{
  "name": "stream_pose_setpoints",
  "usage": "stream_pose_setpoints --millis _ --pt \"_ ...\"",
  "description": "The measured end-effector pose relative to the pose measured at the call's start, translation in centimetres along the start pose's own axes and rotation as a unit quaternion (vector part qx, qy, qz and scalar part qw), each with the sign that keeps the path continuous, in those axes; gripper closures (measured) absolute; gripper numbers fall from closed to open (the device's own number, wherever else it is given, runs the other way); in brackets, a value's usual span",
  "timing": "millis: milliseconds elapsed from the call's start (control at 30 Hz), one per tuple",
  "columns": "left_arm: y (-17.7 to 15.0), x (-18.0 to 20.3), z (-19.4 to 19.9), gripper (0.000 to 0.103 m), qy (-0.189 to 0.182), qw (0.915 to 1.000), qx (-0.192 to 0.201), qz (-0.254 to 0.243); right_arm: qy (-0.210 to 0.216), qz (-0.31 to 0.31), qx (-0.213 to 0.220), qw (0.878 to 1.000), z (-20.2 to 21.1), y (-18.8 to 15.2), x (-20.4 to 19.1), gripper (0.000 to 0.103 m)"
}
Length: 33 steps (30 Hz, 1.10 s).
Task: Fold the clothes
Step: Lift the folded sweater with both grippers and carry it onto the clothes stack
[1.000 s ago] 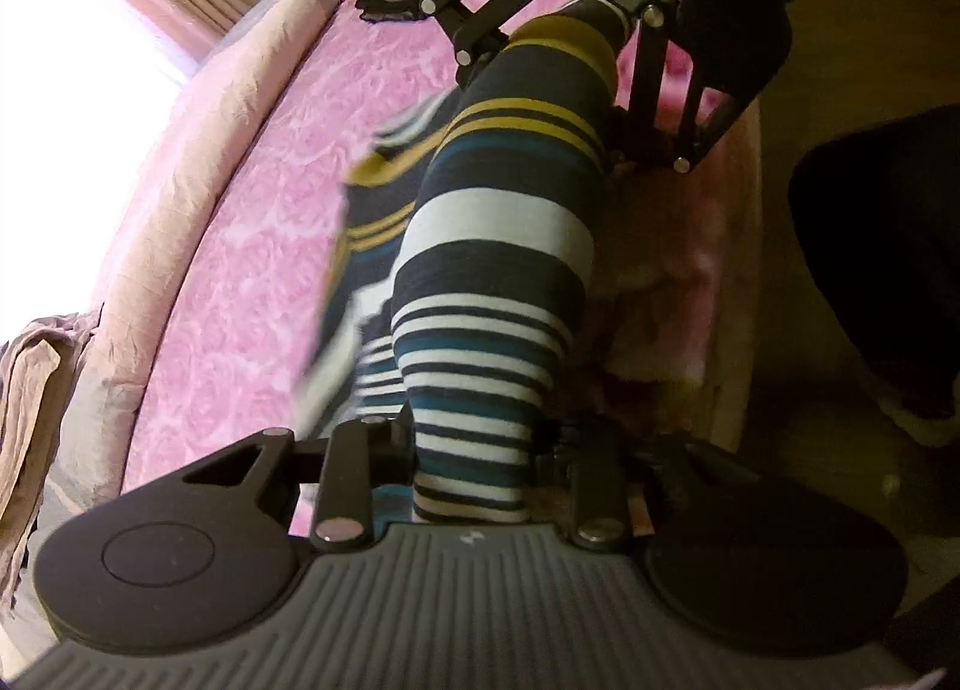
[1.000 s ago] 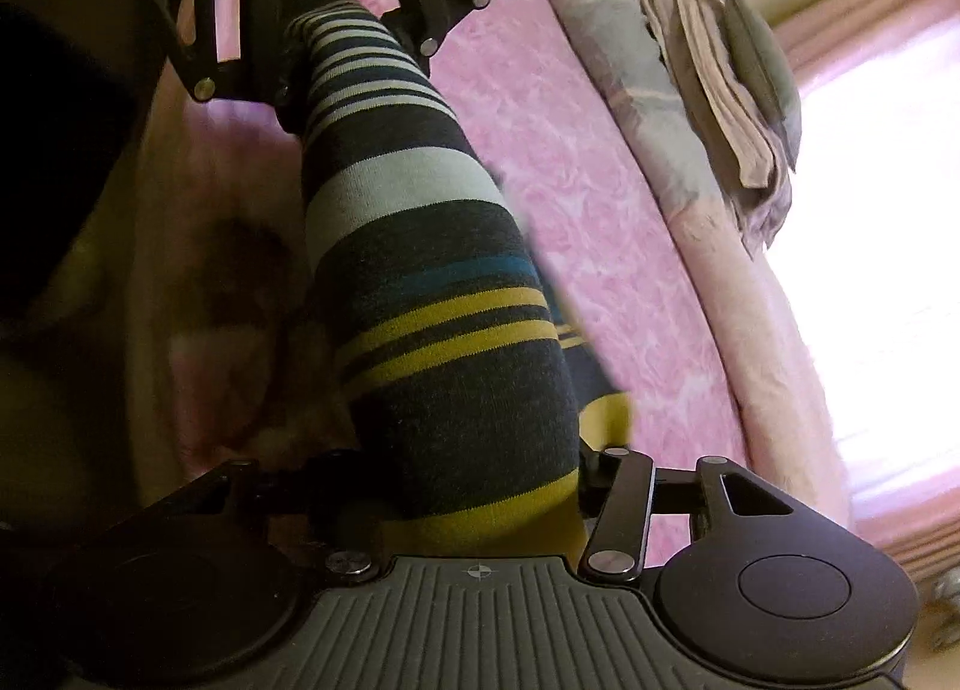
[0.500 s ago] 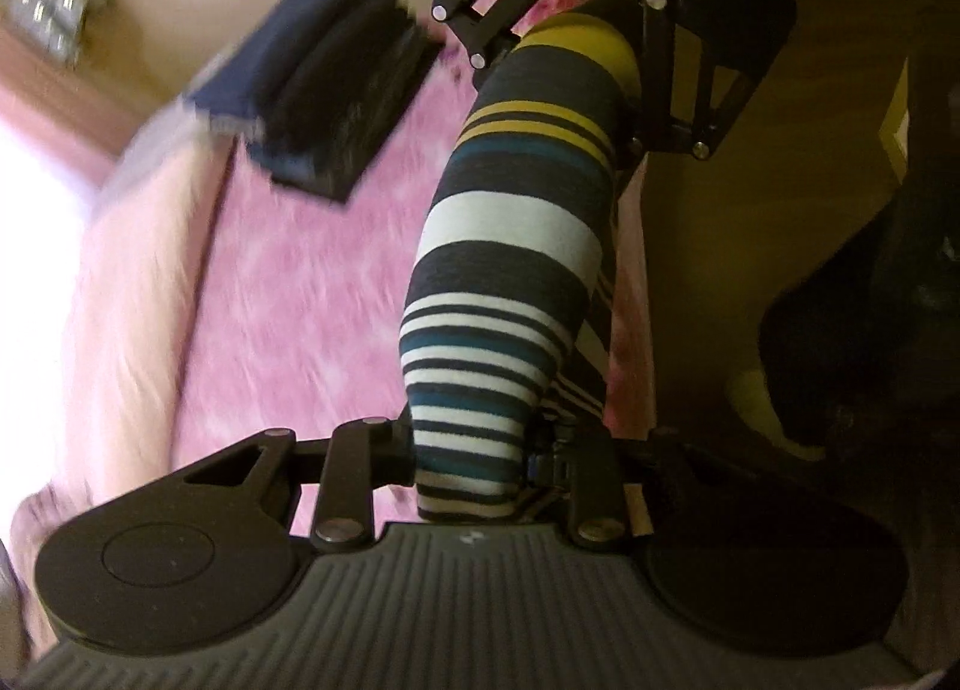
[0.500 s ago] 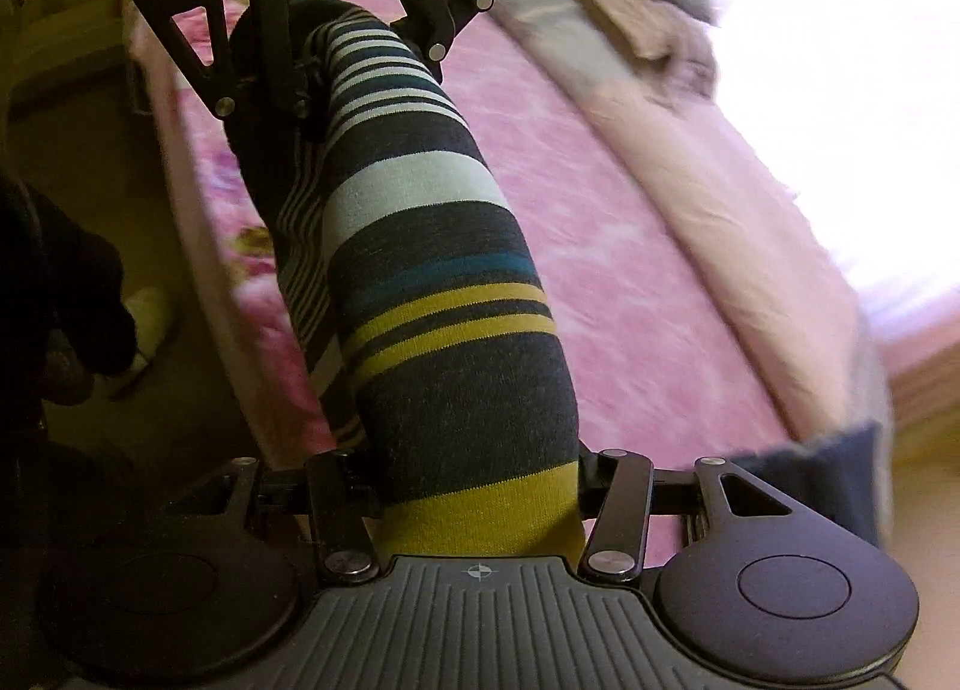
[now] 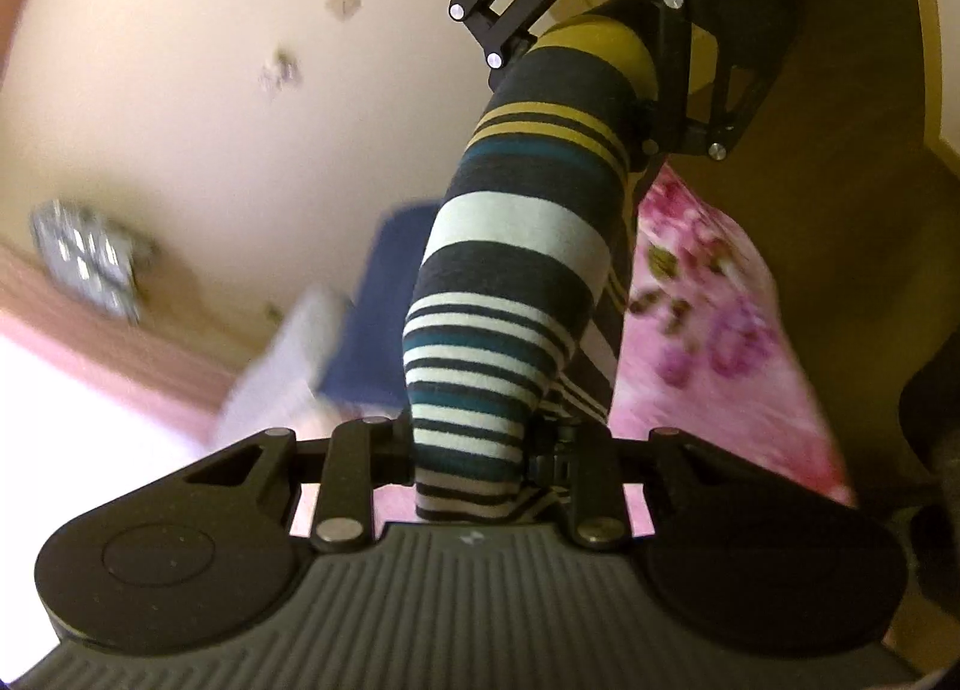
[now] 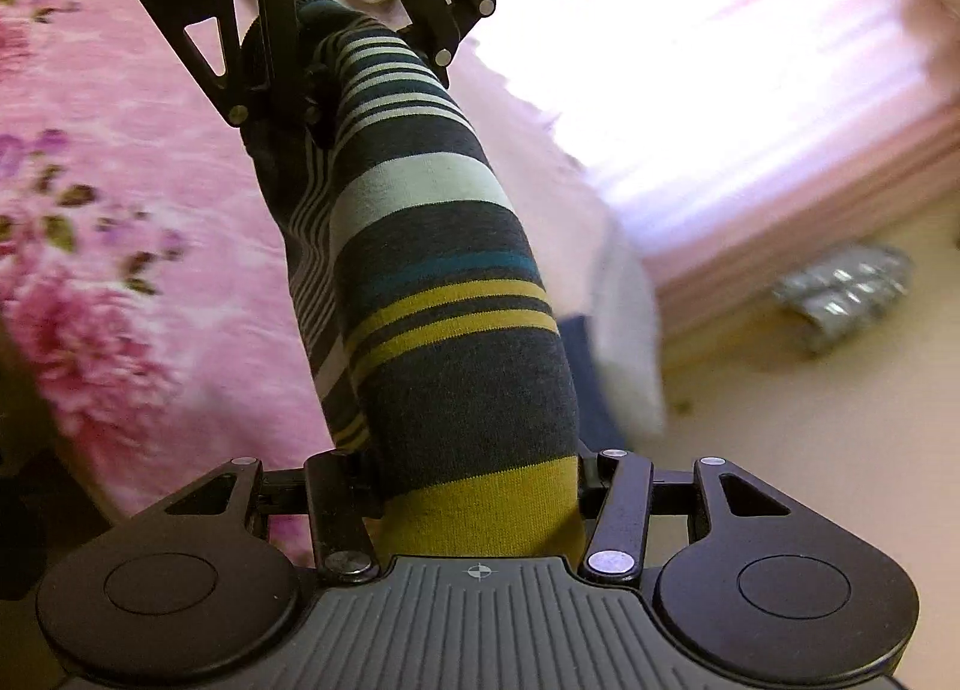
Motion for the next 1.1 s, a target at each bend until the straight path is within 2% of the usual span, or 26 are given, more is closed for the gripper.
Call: stream_pose_setpoints --millis 167,300,433,567,633,667,733,833,867,933,967,1033,1100 --pt "2.6 -6.0 -4.5 0.077 0.031 0.9981 0.041 -0.033 -0.051 -0.007 -0.006 0.999 -0.5 -1.1 7.4 0.053" --pt "4.1 -11.7 -9.4 0.077 0.056 0.9968 0.044 -0.036 -0.075 -0.004 0.008 0.997 -3.2 -1.8 13.8 0.053" --pt "4.9 -17.3 -15.0 0.076 0.082 0.9955 0.024 -0.041 -0.083 0.006 0.033 0.996 -7.2 -2.6 20.7 0.053" --pt "4.9 -22.8 -21.6 0.076 0.115 0.9920 -0.014 -0.050 -0.081 0.023 0.072 0.994 -13.1 -3.8 27.7 0.053" --pt "4.5 -24.7 -24.4 0.076 0.139 0.9881 -0.031 -0.058 -0.092 0.030 0.098 0.991 -16.4 -4.2 30.0 0.053" --pt "4.2 -25.1 -26.0 0.076 0.153 0.9855 -0.038 -0.063 -0.091 0.037 0.103 0.990 -18.3 -5.3 29.1 0.053" --pt "3.0 -23.5 -29.5 0.077 0.164 0.9827 -0.045 -0.073 -0.090 0.053 0.112 0.988 -22.1 -7.7 27.2 0.053" --pt "-0.4 -16.9 -36.1 0.076 0.143 0.9847 -0.067 -0.074 -0.089 0.076 0.127 0.985 -27.8 -11.2 24.5 0.053" --pt "-1.9 -13.9 -38.7 0.076 0.129 0.9846 -0.087 -0.080 -0.088 0.083 0.132 0.984 -29.8 -12.4 23.6 0.053" --pt "-4.9 -8.2 -42.8 0.079 0.085 0.9847 -0.128 -0.082 -0.044 0.099 0.103 0.989 -33.6 -16.1 19.1 0.053" --pt "-5.4 -7.3 -43.2 0.081 0.095 0.9833 -0.133 -0.081 -0.029 0.103 0.089 0.990 -35.1 -17.8 17.2 0.053" --pt "-5.9 -6.1 -43.5 0.082 0.130 0.9791 -0.136 -0.077 -0.057 0.102 0.104 0.988 -34.9 -18.5 16.6 0.051" --pt "-6.2 -6.6 -42.9 0.080 0.122 0.9823 -0.136 -0.041 -0.055 0.086 0.115 0.988 -33.9 -18.3 17.1 0.046"
Point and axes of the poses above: each gripper's, at about its wrist camera, not at the fingertips, and z roughly against the way its jaws point, x to its right, y to its top, the point moved 10 cm from there along -z, roughly the way its jaws point, and after that the axes turned 9 degrees about -z, right-handed, at the moved point
